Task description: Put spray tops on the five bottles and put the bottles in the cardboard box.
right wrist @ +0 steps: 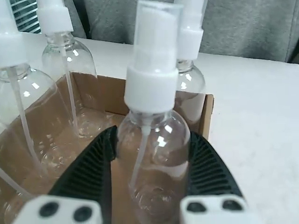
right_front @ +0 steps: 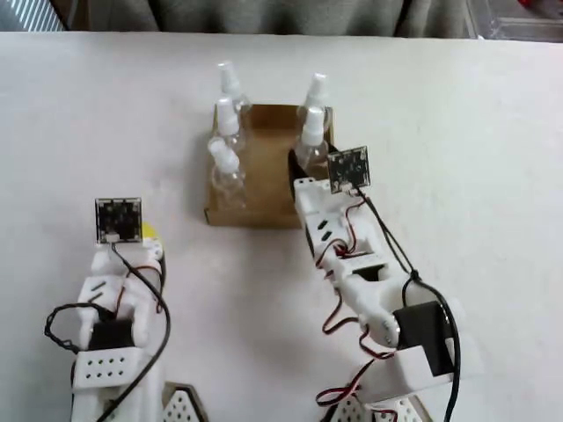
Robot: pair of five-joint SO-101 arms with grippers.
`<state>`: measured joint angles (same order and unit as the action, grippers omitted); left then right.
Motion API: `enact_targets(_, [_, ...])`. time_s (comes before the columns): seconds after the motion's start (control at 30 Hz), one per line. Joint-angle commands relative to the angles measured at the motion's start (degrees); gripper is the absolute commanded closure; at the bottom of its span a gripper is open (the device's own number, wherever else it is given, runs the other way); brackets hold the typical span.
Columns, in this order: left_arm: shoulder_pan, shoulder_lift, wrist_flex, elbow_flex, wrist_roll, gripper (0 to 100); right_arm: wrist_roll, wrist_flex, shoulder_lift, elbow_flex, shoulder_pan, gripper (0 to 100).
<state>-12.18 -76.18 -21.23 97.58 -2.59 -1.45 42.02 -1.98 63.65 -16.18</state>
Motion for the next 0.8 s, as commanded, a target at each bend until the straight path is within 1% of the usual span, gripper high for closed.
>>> enact_targets(0.0, [-0.2, 0.4, 1.4, -0.2, -0.4, 98, -0.1, -0.7, -2.0, -1.0, 0.6, 98.3])
enact_targets(0.47, [-0.2, 0.4, 1.4, -0.2, -0.4, 98, 0.0, -0.1, -2.1, -0.5, 1.0, 98.3])
enact_targets(0.6, [-0.2, 0.4, 1.4, -0.2, -0.4, 98, 0.3, 9.2, -2.5, 1.5, 2.9, 98.3])
enact_targets(0.67, [-0.2, 0.4, 1.5, -0.2, -0.4, 98, -0.1, 13.8, -2.5, 3.7, 2.7, 98.3])
enact_targets(0.77, [-0.2, 0.4, 1.5, -0.2, -0.4, 98, -0.1, 16.0, -2.5, 5.2, 1.9, 98.3])
